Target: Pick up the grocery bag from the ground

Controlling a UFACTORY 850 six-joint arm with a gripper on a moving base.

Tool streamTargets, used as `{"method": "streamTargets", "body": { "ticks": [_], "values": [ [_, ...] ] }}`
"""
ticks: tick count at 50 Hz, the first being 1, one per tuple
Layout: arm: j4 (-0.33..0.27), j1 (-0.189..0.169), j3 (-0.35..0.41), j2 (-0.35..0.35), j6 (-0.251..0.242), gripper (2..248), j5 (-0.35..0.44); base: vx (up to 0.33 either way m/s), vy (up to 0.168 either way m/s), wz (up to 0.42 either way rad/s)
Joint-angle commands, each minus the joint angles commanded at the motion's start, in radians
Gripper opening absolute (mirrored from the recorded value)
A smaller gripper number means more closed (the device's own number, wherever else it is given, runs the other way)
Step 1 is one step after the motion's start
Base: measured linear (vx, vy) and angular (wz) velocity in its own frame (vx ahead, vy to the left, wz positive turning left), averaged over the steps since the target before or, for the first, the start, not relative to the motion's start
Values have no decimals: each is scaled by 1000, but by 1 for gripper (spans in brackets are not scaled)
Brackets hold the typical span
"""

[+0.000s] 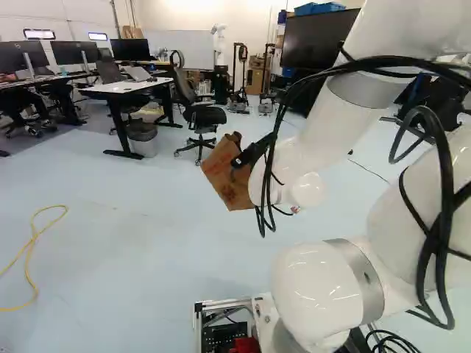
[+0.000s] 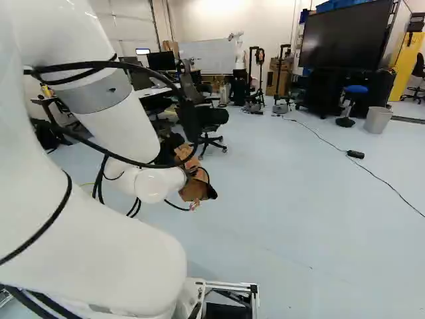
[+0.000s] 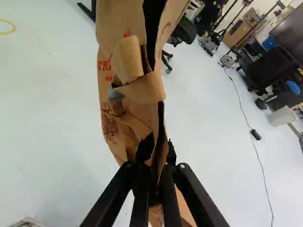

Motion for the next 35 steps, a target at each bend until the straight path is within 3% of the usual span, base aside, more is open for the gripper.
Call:
{"method": "streamTargets", "body": {
  "ticks": [17,35],
  "values": [
    [14,-11,12,21,151,24,71,0,0,0],
    [26,-19,21,38,273,24,128,0,0,0]
  ]
}}
